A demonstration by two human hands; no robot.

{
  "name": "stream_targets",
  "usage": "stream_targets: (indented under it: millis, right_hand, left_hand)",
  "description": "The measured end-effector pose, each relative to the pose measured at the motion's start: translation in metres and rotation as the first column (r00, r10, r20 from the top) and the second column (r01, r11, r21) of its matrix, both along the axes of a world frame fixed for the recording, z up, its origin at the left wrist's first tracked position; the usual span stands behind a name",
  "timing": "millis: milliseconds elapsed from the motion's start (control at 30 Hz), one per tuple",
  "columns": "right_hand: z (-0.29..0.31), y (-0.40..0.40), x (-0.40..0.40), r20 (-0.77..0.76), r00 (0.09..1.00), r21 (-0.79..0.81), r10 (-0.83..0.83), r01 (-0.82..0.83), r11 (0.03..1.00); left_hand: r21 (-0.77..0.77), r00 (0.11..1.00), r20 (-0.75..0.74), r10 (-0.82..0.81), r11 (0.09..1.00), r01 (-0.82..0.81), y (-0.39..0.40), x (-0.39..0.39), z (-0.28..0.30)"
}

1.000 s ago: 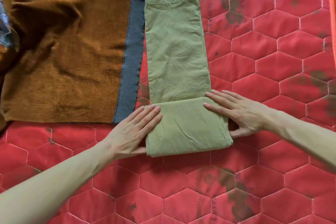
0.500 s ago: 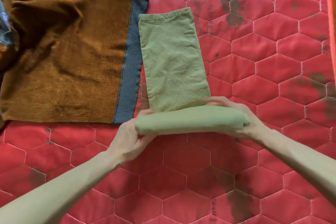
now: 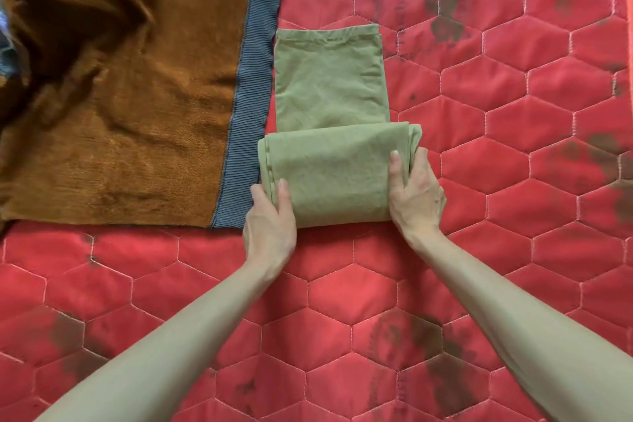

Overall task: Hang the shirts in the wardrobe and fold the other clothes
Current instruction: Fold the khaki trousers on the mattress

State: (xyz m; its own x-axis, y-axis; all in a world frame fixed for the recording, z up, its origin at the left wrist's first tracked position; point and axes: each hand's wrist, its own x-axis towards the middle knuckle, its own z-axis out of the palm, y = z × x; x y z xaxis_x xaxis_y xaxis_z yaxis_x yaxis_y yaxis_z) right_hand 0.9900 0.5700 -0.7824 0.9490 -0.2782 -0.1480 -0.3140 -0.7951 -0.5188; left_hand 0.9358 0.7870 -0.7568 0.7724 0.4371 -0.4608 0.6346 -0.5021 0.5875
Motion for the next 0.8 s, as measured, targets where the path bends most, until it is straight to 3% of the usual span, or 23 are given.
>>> stream_targets:
  millis: [167, 267, 300, 367, 433, 500, 600, 800]
  right_hand:
    - [-0.009, -0.014, -0.006, 0.163, 0.969, -0.104, 0.184, -0.168, 0.98]
    - [-0.008, -0.037, -0.008, 0.223, 0.885, -0.176, 0.409, -0.376, 0.91]
    - [-0.009, -0.048, -0.007, 0.266, 0.816, -0.191, 0.513, -0.477, 0.858]
    - [-0.01, -0.076, 0.004, 0.3, 0.634, -0.26, 0.712, -0.664, 0.701]
    - [-0.007, -0.1, 0.021, 0.201, 0.502, -0.402, 0.841, -0.741, 0.538]
    - [-0.001, -0.111, 0.034, 0.078, 0.426, -0.547, 0.901, -0.737, 0.396]
    - [0.008, -0.107, 0.047, 0.002, 0.36, -0.653, 0.933, -0.706, 0.274]
    - [0.025, -0.103, 0.065, -0.022, 0.36, -0.452, 0.933, -0.836, 0.311]
  left_hand:
    - [0.129, 0.992, 0.098, -0.073, 0.99, 0.06, -0.001, -0.006, -0.008]
    - [0.317, 0.926, 0.233, -0.296, 0.923, 0.216, 0.02, -0.009, -0.007]
    - [0.44, 0.868, 0.226, -0.442, 0.842, 0.313, 0.032, -0.009, -0.009]
    - [0.664, 0.644, 0.086, -0.76, 0.525, 0.532, 0.059, -0.003, -0.013]
    - [0.73, 0.437, -0.114, -0.892, 0.222, 0.646, 0.077, 0.004, -0.013]
    - [0.738, 0.323, -0.188, -0.927, 0.084, 0.67, 0.086, 0.013, -0.014]
    - [0.709, 0.265, -0.187, -0.946, 0.057, 0.703, 0.088, 0.033, -0.012]
    - [0.553, 0.194, -0.132, -0.972, 0.091, 0.828, 0.096, 0.058, 0.001]
